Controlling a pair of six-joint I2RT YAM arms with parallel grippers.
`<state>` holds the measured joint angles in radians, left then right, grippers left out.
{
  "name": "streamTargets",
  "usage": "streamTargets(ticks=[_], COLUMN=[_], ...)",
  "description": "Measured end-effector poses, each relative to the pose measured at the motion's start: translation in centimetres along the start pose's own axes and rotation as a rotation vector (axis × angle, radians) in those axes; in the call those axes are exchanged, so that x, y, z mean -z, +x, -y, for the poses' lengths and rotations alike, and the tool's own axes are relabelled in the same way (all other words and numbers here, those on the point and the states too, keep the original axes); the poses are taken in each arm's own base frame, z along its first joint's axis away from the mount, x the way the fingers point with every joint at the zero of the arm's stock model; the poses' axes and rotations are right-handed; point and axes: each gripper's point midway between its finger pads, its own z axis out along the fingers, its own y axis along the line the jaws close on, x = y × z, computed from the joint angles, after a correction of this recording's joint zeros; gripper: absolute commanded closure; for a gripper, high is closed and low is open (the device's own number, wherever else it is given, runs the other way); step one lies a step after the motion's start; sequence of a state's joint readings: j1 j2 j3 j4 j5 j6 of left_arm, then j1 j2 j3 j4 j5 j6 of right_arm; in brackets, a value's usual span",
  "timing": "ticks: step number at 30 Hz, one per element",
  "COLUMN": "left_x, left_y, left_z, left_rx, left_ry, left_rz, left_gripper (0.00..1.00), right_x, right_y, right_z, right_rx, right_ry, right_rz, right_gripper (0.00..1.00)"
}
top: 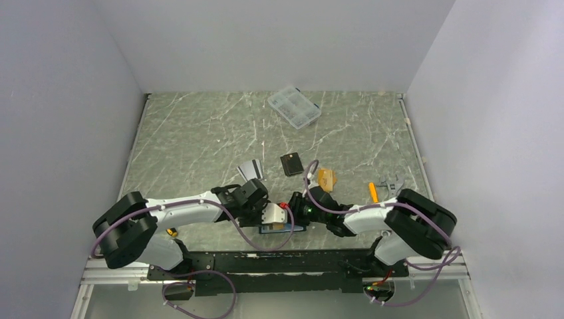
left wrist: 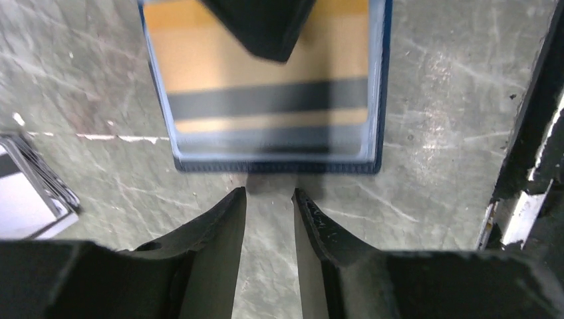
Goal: Put the credit cards into the card holder
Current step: Insert the credit card into the card holder.
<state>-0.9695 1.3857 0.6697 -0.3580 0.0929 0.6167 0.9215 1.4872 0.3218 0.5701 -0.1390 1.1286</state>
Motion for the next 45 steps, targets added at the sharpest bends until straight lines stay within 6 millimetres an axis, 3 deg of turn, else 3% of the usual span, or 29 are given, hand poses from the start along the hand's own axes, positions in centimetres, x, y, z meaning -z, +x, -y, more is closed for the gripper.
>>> streamTargets(ticks=[7, 15, 20, 27, 32, 35, 36, 37, 38, 42, 45], left_x=[1.8, 8.1, 11.2, 12.8, 14.4, 15.2, 15.4, 15.5, 15.6, 16.1, 16.5], left_y=[2.6, 2.8, 4.0, 5.3, 5.5, 5.4, 5.4, 5.4, 5.4, 5.3, 5.6], left_z=[-0.5, -5.4, -6.4, -5.0, -4.9, -5.2, -5.2, -5.2, -5.3, -5.4, -5.6], left_rx=[0.132, 0.286, 0.354, 0.393, 0.409, 0.414, 0.418, 0.421, 0.425, 0.44, 0.446], left_ry=[0.053, -0.074, -0.123, -0.107, -0.135, -0.155, -0.157, -0.159, -0.16, -0.17, -0.193], left_rz=[-0.027, 0.091, 0.109, 0.077, 0.083, 0.09, 0.088, 0.088, 0.088, 0.081, 0.066], left_gripper=[0.4, 0.28, 0.27, 0.27, 0.26, 0.24, 0.19, 0.04, 0.01, 0.01, 0.01], right_x=[1.2, 0.0, -1.2, -2.0, -2.3, -2.3, -2.3, -2.3, -2.2, -2.1, -2.1], right_y=[-0.6, -0.3, 0.3, 0.7, 0.9, 0.9, 0.9, 1.0, 0.9, 0.8, 0.7], right_z=[0.2, -1.3, -1.9, -1.6, -1.1, -0.9, -0.9, -0.9, -0.9, -1.1, -1.1], right_rx=[0.053, 0.206, 0.307, 0.41, 0.485, 0.506, 0.505, 0.504, 0.5, 0.497, 0.498], right_ry=[0.093, 0.281, 0.419, 0.578, 0.696, 0.737, 0.74, 0.742, 0.744, 0.742, 0.742], right_rz=[0.024, 0.006, -0.004, 0.008, 0.02, 0.034, 0.04, 0.042, 0.048, 0.063, 0.063], right_gripper=[0.39, 0.16, 0.13, 0.14, 0.21, 0.3, 0.33, 0.37, 0.44, 0.57, 0.58])
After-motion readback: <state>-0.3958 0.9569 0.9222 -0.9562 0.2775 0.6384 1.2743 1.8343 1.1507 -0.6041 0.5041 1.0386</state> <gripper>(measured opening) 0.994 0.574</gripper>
